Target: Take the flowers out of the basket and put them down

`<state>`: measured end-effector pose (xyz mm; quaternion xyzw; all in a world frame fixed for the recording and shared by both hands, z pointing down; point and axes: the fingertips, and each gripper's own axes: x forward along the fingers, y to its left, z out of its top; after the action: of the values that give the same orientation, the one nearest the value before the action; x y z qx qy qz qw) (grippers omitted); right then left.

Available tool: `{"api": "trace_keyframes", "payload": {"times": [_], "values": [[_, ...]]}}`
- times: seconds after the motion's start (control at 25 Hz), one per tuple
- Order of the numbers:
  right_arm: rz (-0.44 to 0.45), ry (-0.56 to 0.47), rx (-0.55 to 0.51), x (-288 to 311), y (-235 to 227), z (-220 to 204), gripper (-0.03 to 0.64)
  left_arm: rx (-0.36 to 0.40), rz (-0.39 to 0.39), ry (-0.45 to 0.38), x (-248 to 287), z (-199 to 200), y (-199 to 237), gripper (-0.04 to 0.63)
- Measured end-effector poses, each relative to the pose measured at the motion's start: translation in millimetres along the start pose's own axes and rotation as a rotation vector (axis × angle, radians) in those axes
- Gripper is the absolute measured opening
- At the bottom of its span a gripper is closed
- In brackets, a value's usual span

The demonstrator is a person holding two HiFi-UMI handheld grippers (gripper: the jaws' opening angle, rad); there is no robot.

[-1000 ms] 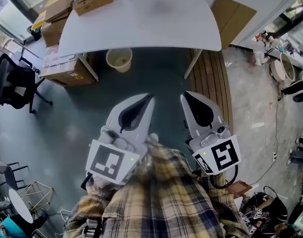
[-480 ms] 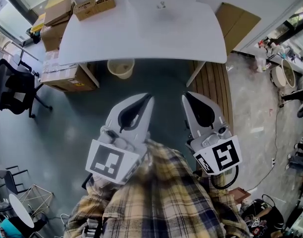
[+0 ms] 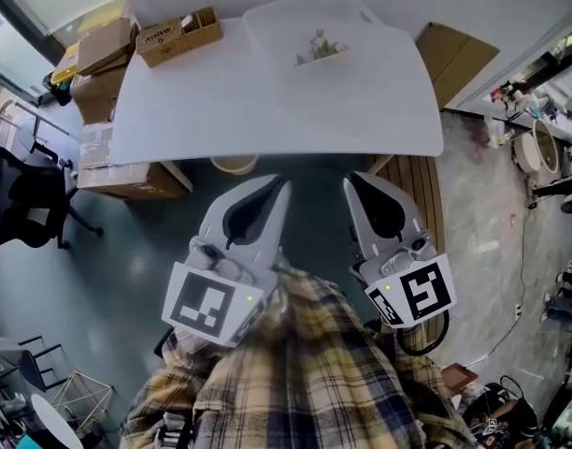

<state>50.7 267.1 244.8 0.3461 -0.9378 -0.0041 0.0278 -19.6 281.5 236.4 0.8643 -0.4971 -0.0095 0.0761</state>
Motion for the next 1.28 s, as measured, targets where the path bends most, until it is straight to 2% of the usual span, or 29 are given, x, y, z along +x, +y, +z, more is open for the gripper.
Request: {"api": "trace_keyframes", "payload": {"times": [0.32,0.44,0.68,0.96,1.28], "values": [[-0.032,0.019,0.026,71,-17,-6,0.005,-0.009,-0.012,0.027,26,4,70,0.002],[-0.034,0.035,0.035,88,-26,-11,0.005,-0.042,-0.006,0.042,37,1,86,0.002],[-0.008,0.055,0.033,125,-54,-22,0.005,-0.04,0.001,0.053,75,-6,115,0.002],[0.039,0.065,0.023,177,-104,-29,0.005,-0.049,0.03,0.034,136,2,151,0.002],[0.083,0.07,-0.001,229,-188,-16,0.005,-0.049,0.074,0.018,223,24,184,0.002]]}}
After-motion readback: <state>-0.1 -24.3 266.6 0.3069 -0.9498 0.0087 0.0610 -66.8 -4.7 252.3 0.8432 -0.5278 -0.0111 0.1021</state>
